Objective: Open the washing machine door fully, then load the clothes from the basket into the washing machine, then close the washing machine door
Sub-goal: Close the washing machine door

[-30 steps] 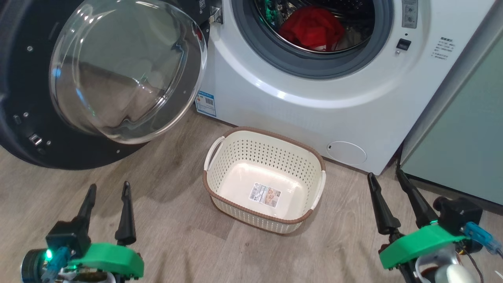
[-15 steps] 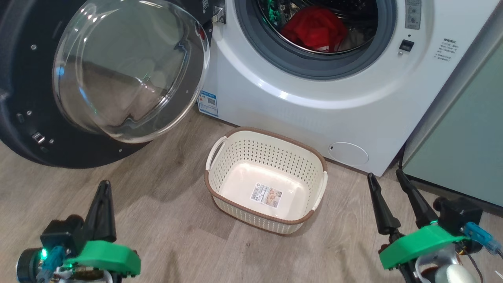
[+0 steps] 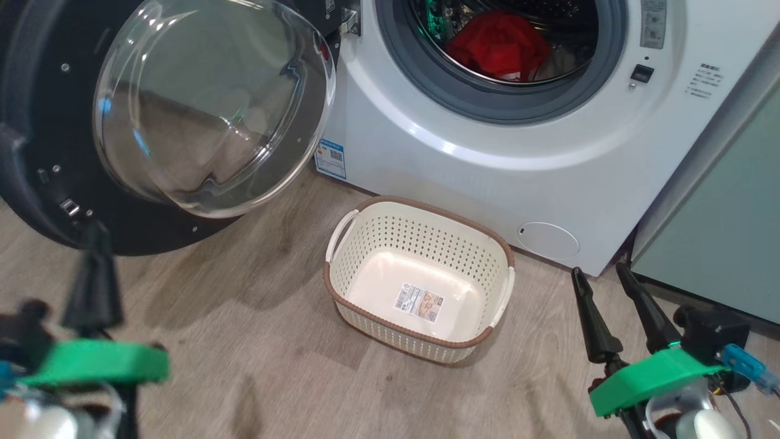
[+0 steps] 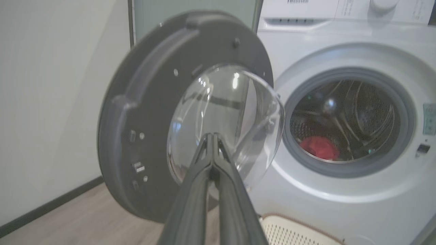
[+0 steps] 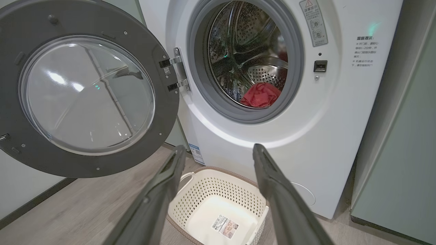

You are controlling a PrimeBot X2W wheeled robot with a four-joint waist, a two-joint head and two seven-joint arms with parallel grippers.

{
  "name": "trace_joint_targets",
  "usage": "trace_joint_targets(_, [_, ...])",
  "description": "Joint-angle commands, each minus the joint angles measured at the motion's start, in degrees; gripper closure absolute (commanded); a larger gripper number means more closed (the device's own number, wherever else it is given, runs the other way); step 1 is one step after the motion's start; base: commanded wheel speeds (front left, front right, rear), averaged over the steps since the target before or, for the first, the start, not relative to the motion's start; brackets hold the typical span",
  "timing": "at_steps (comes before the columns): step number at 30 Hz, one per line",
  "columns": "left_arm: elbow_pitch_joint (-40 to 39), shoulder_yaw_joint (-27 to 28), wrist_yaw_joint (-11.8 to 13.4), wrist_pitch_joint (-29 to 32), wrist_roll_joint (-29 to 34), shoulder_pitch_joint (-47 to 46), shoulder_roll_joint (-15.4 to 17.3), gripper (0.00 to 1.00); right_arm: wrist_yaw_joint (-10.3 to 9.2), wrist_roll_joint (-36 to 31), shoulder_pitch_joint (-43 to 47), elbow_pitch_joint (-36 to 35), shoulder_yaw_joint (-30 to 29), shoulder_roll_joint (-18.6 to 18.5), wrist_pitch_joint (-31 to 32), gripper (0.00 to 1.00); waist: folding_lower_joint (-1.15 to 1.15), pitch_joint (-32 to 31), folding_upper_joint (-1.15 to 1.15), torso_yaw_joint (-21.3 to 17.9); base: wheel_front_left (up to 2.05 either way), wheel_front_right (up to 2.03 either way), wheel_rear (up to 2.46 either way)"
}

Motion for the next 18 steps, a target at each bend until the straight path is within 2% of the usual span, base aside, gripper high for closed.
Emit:
trace_joint_targets(1, [-3.9,4.9,-1.0,-0.7,-1.5,-5.6,2.4,1.00,0.00,0.1,-2.4,-2.3,1.1,-0.2,-0.3,0.00,0.00,0.3,0.00,0.1,0.00,0.00,0.00])
trace_joint_targets(4, [-6.9,9.8,-3.7,-0.7,-6.6,-8.6,3.0,1.00,0.00,0.0,-2.6,-2.5,1.0,-0.2,-0.2,0.00,0.00,0.7,0.00,0.2,0.00,0.00,0.00])
trace_joint_targets(6, [-7.8,13.5,-6.4,-0.7,-12.0,-11.4,3.3,1.00,0.00,-0.1,-2.7,-2.7,1.0,-0.2,-0.1,0.00,0.00,1.0,0.00,0.2,0.00,0.00,0.00])
trace_joint_targets(9, [-6.2,19.0,-9.9,-0.4,-19.1,-16.0,5.3,1.00,0.00,-0.3,-3.0,-3.0,1.1,-0.2,0.1,0.00,0.00,1.6,0.00,0.0,0.00,0.00,0.00])
trace_joint_targets(14, [1.0,27.0,-14.6,3.6,-34.1,-25.4,8.2,1.00,0.00,-0.8,-3.6,-3.6,1.4,-0.2,0.6,0.00,0.00,2.8,0.00,-0.8,0.00,0.00,0.00])
trace_joint_targets(18, [10.8,32.0,-15.7,7.6,-42.9,-31.6,11.0,1.00,0.00,-1.1,-4.3,-4.0,1.5,-0.2,0.8,0.00,0.00,3.9,0.00,-1.7,0.00,0.00,0.00])
